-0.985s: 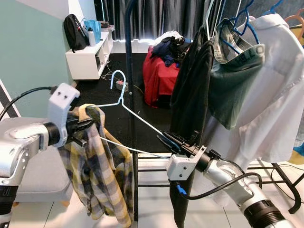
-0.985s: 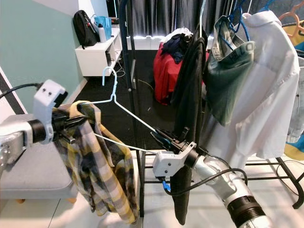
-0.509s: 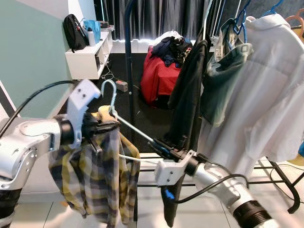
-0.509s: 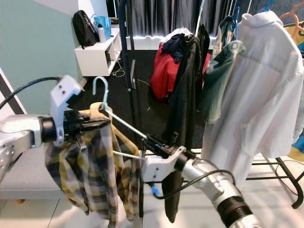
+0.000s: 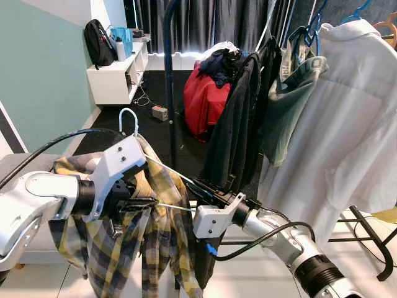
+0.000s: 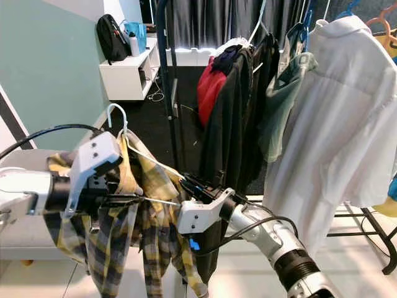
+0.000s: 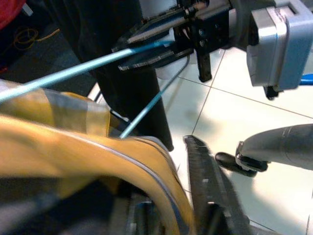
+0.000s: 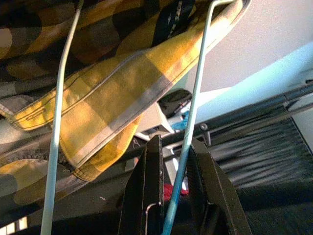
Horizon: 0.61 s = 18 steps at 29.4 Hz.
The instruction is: Hang hanger
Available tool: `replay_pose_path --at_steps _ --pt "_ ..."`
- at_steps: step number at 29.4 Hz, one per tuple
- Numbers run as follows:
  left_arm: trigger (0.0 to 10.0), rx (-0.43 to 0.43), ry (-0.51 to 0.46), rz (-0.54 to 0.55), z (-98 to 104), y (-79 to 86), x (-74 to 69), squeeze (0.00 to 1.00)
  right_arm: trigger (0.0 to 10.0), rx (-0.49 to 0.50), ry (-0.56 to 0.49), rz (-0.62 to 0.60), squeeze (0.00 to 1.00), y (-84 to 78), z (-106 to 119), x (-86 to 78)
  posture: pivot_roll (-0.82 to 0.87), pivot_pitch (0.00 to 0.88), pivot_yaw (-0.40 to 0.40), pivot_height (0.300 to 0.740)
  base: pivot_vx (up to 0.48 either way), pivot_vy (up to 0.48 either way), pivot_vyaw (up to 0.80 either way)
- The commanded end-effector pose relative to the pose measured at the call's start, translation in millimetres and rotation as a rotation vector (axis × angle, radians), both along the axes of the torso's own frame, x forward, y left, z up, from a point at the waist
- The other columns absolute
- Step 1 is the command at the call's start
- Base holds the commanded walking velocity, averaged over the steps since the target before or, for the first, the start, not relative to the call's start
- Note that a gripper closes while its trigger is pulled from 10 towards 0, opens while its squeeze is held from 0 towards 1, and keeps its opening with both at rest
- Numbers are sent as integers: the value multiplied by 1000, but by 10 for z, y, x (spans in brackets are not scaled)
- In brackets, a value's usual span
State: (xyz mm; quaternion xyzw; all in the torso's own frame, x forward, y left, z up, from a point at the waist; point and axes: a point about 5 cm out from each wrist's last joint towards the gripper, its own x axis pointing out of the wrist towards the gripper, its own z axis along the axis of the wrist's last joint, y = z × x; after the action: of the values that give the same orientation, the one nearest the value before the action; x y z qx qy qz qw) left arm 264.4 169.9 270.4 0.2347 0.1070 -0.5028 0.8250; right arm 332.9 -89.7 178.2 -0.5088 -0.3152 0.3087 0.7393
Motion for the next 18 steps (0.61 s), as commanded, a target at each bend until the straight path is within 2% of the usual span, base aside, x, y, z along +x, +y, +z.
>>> replay_pose_path --at_steps 1,8,9,12,14,17,18 --pt "10000 15 21 -48 -21 -68 -52 1000 10000 78 -62 -12 0 9 174 36 67 80 14 740 0 0 0" --pt "10000 31 -3 -48 -45 -82 -39 1000 10000 99 -81 -13 0 4 218 43 66 84 12 740 0 0 0" --pt "10000 36 -1 -57 -61 -92 -51 0 10000 109 -90 -11 0 3 235 43 66 83 12 740 0 0 0" --pt "10000 52 9 -60 -98 -86 -82 0 10000 120 -104 -4 0 4 257 40 67 82 11 740 0 0 0" --pt "10000 77 12 -16 -93 44 -66 0 10000 126 -115 0 0 -1 279 44 66 83 7 740 0 0 0" --pt "10000 87 12 5 -82 105 -55 0 10000 126 -117 -1 0 -4 285 48 66 85 7 740 0 0 0" --pt "10000 103 17 42 -57 216 -50 1000 10000 125 -120 -1 0 -8 293 54 66 85 6 740 0 0 0"
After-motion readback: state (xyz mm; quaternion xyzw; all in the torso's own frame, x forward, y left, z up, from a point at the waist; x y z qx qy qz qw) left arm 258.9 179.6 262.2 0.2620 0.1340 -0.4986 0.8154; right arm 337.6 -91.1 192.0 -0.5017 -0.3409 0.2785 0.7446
